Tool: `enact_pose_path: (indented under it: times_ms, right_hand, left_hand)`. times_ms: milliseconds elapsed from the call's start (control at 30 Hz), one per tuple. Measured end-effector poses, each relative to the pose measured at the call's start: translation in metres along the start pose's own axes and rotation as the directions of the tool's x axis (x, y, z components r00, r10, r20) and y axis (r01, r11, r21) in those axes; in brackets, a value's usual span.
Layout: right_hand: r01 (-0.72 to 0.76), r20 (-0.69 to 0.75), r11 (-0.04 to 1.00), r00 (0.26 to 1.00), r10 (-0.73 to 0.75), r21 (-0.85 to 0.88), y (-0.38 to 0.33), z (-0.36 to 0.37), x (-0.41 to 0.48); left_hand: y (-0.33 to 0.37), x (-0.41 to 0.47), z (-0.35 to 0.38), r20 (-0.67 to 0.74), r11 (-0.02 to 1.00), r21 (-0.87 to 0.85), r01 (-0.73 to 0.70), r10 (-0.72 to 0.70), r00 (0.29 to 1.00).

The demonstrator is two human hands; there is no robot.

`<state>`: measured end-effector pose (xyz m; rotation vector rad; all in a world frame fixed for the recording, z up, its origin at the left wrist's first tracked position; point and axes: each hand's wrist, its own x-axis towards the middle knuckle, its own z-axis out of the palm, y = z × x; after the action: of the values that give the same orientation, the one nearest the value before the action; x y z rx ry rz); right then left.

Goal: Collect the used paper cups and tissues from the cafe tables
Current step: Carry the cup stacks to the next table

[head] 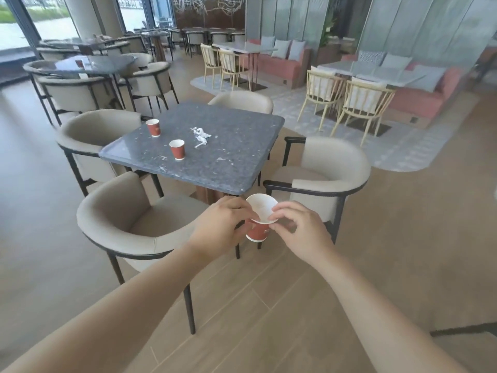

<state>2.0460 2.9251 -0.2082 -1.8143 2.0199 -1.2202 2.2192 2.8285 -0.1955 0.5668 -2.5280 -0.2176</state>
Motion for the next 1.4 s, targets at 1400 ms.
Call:
enact_pose_path:
  times_ms: [1400]
  right_hand:
    - [0.203, 0.687, 0.977, 0.702, -0.189, 0.062, 0.292, 0.277, 0.599]
  left_hand:
    - [-0.465, 0.320, 0.177, 0.344, 0.654, 0.268, 0.707, -0.751, 0.564]
